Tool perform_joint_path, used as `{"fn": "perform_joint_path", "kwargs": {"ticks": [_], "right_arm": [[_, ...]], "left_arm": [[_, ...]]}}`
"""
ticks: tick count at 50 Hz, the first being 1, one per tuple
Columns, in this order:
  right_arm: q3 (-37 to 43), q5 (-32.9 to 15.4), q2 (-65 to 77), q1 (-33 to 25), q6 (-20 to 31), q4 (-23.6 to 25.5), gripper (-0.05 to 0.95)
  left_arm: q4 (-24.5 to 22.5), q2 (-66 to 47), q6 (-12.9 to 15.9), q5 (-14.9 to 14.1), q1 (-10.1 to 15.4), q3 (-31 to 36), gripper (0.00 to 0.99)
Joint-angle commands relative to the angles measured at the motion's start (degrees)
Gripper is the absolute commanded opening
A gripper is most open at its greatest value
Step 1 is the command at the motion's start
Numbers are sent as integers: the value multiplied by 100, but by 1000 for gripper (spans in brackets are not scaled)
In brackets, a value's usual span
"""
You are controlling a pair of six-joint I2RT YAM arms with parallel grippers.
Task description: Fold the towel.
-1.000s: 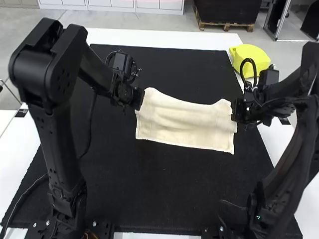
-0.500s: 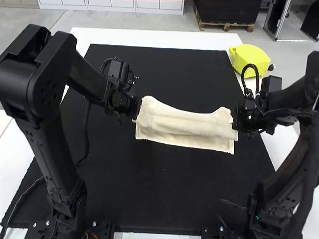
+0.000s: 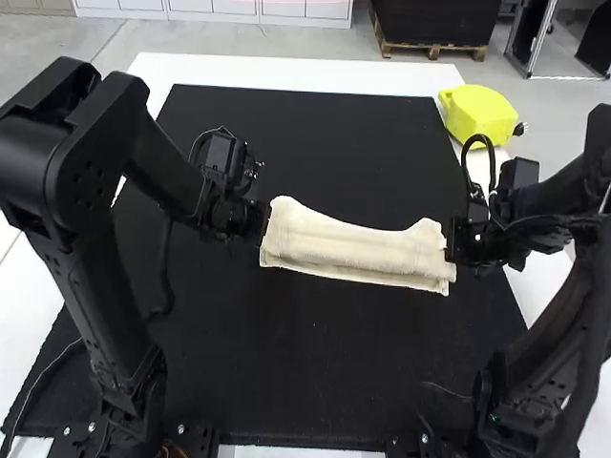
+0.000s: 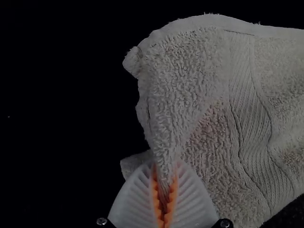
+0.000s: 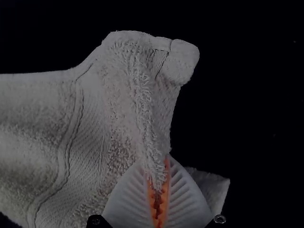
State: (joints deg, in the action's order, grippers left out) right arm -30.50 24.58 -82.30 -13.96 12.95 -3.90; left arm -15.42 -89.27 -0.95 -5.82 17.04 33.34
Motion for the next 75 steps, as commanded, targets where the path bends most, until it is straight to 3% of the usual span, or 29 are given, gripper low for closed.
{"fn": "perform_joint_path", "kwargs": {"ticks": [1,6,9,14,17,21,26,29,34,44,55,75], "right_arm": [[27,-559,171,-204,102,-172,-25],[71,-621,162,-204,120,-251,-11],[106,-735,162,-204,208,-331,92],[123,-911,162,-204,234,-348,261],[115,-1008,162,-204,234,-375,344],[97,-1069,171,-204,261,-383,549],[44,-1096,171,-204,287,-331,790],[-17,-1096,171,-222,313,-234,856],[-193,-1043,179,-292,349,-23,862],[-527,-375,171,-494,261,671,885],[-536,38,153,-494,278,1339,885],[-237,-102,-190,-283,366,1049,884]], "left_arm": [[-216,103,-72,574,-43,-161,26],[-409,86,-72,635,-43,-267,44],[-453,68,-72,635,-43,-328,139],[-515,42,-63,732,-43,-399,177],[-523,42,-37,802,-43,-408,408],[-506,42,-28,855,-43,-408,772],[-488,51,-37,1066,-60,-381,967],[-488,59,-28,1163,-69,-364,969],[-559,103,-46,1233,-131,-328,969],[-690,305,-107,1242,-377,-197,969],[-436,420,-213,1233,-447,41,969],[-181,683,-195,1224,-456,146,969]]}}
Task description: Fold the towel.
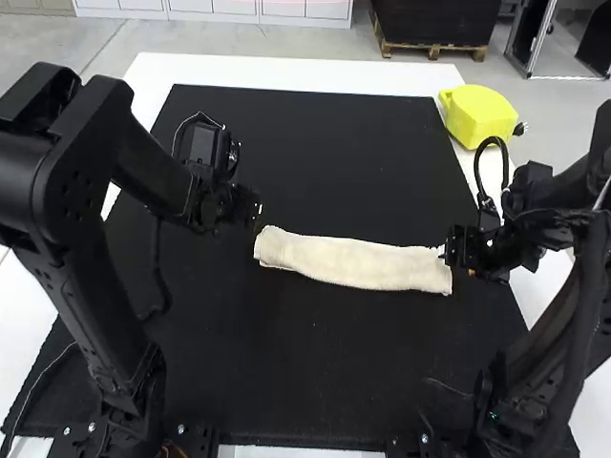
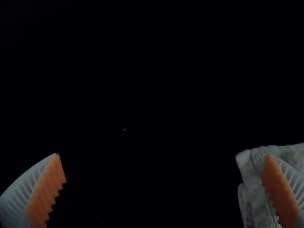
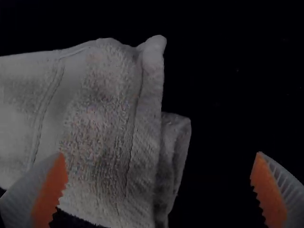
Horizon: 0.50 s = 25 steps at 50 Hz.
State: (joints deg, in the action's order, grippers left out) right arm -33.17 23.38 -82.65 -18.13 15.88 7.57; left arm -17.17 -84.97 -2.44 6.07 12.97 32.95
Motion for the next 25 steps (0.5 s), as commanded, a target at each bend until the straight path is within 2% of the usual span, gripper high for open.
{"fn": "perform_joint_path", "kwargs": {"ticks": [1,25], "right_arm": [[38,9,-181,152,73,-116,884],[47,-149,-603,635,-103,-590,884]], "left_arm": [[3,270,-46,35,-49,186,969],[82,402,-46,17,-93,186,969]]}}
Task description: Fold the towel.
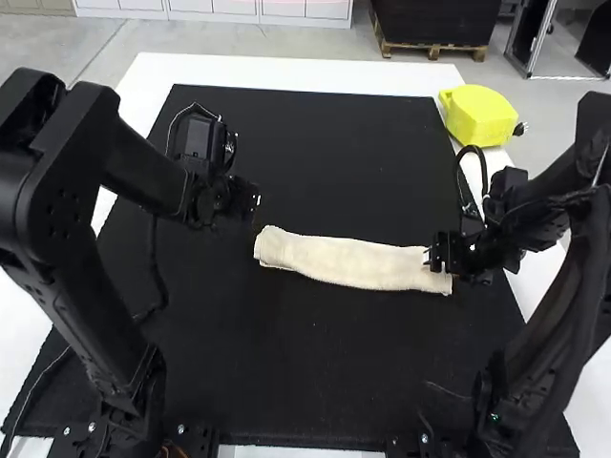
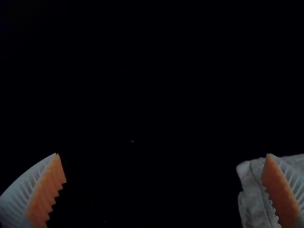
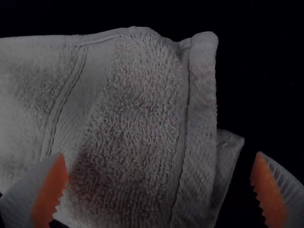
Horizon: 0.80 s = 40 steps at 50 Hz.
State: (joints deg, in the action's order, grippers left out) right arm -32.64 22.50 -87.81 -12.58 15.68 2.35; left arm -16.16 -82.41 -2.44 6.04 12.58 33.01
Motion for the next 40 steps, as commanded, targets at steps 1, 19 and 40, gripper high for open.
{"fn": "perform_joint_path", "kwargs": {"ticks": [1,19,40], "right_arm": [[4,-70,-87,80,-83,-77,884],[48,-194,-360,80,-30,-244,831],[39,343,-825,106,365,231,-23]], "left_arm": [[-18,146,-46,20,-54,179,969],[26,305,-46,20,-63,153,969],[87,445,-46,20,-238,153,969]]}}
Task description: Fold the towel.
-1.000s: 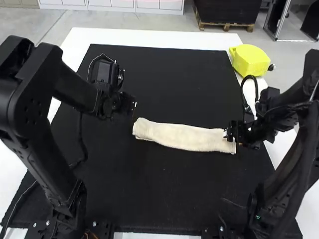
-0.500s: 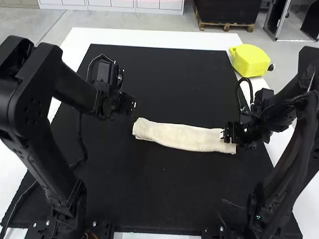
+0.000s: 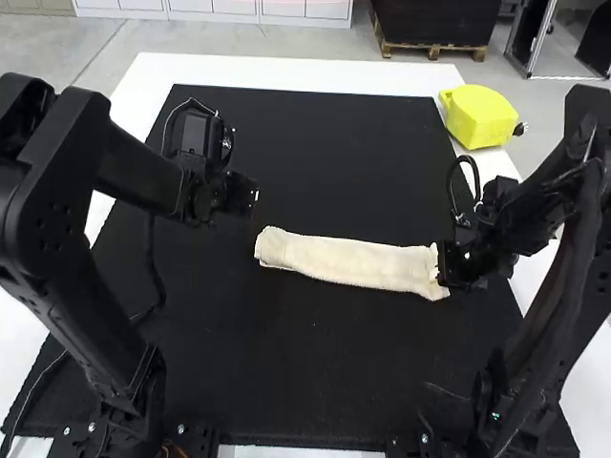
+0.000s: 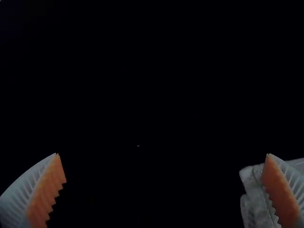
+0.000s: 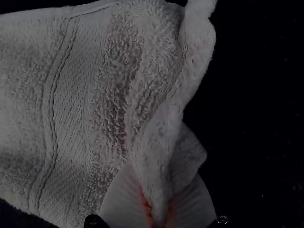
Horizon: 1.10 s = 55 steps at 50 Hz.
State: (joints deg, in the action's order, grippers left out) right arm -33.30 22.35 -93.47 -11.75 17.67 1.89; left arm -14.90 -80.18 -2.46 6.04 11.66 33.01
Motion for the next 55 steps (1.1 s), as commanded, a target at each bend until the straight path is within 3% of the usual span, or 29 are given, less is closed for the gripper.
{"fn": "perform_joint_path", "kwargs": {"ticks": [1,15,28,36,46,55], "right_arm": [[96,358,-251,-3,175,294,-23],[-353,657,127,-732,290,927,-23],[-616,674,672,-803,281,1419,-23],[-854,815,962,-460,105,1727,-23],[-1082,912,1331,313,-616,1753,-23],[-1135,912,1367,1184,-1301,1393,-23]], "left_arm": [[-40,222,-44,20,-164,153,969],[-31,301,-9,11,-437,170,969],[-101,293,-9,-24,-445,144,969],[-101,293,-9,-24,-445,144,969],[-128,266,-9,-7,-454,74,969],[-207,222,0,20,-454,-23,969]]}}
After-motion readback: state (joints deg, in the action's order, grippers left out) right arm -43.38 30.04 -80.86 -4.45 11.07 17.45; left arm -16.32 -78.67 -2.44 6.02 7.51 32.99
